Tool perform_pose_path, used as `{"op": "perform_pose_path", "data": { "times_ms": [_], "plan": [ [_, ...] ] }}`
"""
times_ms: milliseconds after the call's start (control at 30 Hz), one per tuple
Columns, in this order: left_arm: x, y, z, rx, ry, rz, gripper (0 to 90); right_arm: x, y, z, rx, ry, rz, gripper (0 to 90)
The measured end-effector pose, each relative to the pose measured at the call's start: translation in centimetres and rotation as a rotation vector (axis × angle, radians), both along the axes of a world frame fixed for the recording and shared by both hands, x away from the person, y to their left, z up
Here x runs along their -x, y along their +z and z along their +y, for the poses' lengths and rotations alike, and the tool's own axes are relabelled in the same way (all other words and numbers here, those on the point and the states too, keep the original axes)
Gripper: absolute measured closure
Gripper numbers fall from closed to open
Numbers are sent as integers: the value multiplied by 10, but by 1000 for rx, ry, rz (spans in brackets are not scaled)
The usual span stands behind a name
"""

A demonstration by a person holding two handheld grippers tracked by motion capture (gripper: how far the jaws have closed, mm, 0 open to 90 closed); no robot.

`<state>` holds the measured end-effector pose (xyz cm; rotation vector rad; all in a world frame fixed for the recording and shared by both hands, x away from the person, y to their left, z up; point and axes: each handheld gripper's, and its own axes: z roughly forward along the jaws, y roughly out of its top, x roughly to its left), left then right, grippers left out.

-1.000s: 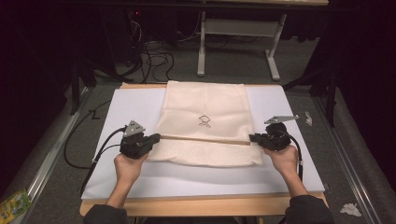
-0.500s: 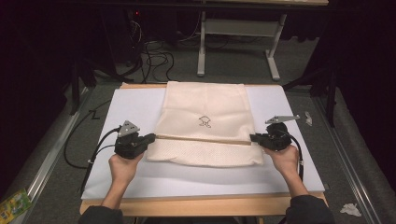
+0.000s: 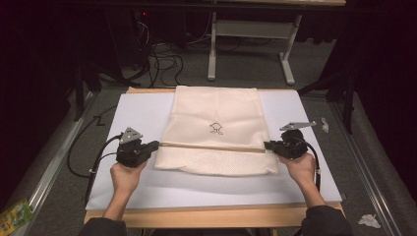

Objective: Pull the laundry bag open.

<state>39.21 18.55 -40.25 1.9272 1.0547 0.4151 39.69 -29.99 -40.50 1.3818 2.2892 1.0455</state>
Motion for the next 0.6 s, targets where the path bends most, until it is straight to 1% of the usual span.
{"op": "perform_pose_path", "data": {
  "times_ms": [100, 167, 200, 267, 300, 333, 400, 467, 600],
  "plan": [
    [0, -1, 0, -4, 4, 3, 871, 0, 0, 0, 2, -3, -3, 862],
    [-1, -1, 0, -16, 17, 0, 871, 0, 1, 1, 13, -7, -10, 863],
    [-1, -2, 1, -19, 23, 5, 871, 0, 1, 1, 13, -6, -11, 863],
    [-2, -3, 2, -31, 40, 6, 872, 1, 1, 2, 31, -9, -16, 864],
    [-2, -4, 3, -34, 41, 14, 872, 0, 1, 2, 27, -9, -19, 865],
    [-2, -4, 3, -33, 42, 15, 872, 0, 1, 2, 26, -11, -18, 865],
    [-1, -6, 2, -46, 47, 11, 872, 0, 1, 2, 30, -12, -23, 865],
    [0, -6, 3, -33, 48, 14, 872, 0, 1, 2, 23, -20, -24, 865],
    [2, -4, 5, -5, 35, 20, 871, 1, 3, -2, -16, -28, -19, 864]
  ]
}}
